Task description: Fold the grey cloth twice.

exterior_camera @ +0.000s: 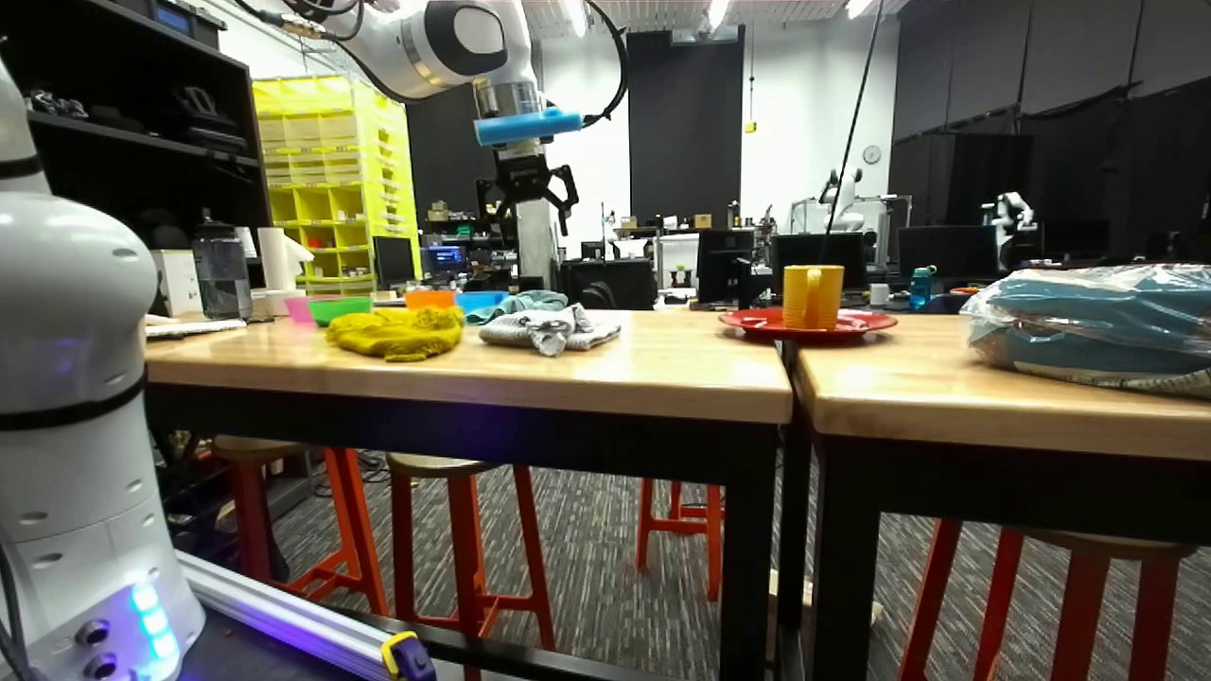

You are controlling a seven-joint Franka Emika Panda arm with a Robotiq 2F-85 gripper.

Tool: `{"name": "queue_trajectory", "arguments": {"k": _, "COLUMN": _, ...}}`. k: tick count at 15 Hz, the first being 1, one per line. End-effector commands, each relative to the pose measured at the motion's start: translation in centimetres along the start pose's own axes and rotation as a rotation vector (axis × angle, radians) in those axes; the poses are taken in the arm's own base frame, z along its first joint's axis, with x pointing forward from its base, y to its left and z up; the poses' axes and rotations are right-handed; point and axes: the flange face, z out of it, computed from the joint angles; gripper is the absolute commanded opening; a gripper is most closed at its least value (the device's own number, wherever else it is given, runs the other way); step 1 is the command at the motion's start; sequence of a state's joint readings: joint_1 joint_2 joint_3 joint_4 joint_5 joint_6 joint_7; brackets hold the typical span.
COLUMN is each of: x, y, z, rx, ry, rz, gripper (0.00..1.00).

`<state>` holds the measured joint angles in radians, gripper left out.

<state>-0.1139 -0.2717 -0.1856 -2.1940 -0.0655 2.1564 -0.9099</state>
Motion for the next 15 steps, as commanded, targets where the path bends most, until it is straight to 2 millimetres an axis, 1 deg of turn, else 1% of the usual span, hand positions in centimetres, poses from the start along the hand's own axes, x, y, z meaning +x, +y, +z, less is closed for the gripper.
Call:
{"name": "queue_trajectory", "arguments": {"k": 1, "x": 1.8, "y": -2.6, "z": -0.1, "rx": -0.016, "ry": -0.008, "rz": 0.1, "gripper": 1.0}}
{"name": "queue_trajectory", "arguments": {"k": 5, "x": 4.2, "y": -5.1, "z": 0.7, "rx": -0.051, "ry": -0.057, "rz": 0.232, "gripper": 1.0}}
{"name": "queue_trajectory", "arguments": {"k": 8, "x": 5.5, "y": -7.2, "z": 1.6, "rx": -0.072, "ry": -0.108, "rz": 0.352, "gripper": 1.0}}
{"name": "queue_trajectory", "arguments": {"k": 11, "x": 6.3, "y": -9.3, "z": 2.7, "rx": -0.09, "ry": -0.154, "rz": 0.456, "gripper": 1.0}}
{"name": "queue_trajectory", "arguments": {"k": 15, "x": 6.9, "y": -10.9, "z": 4.2, "rx": -0.175, "ry": -0.212, "rz": 0.592, "gripper": 1.0}}
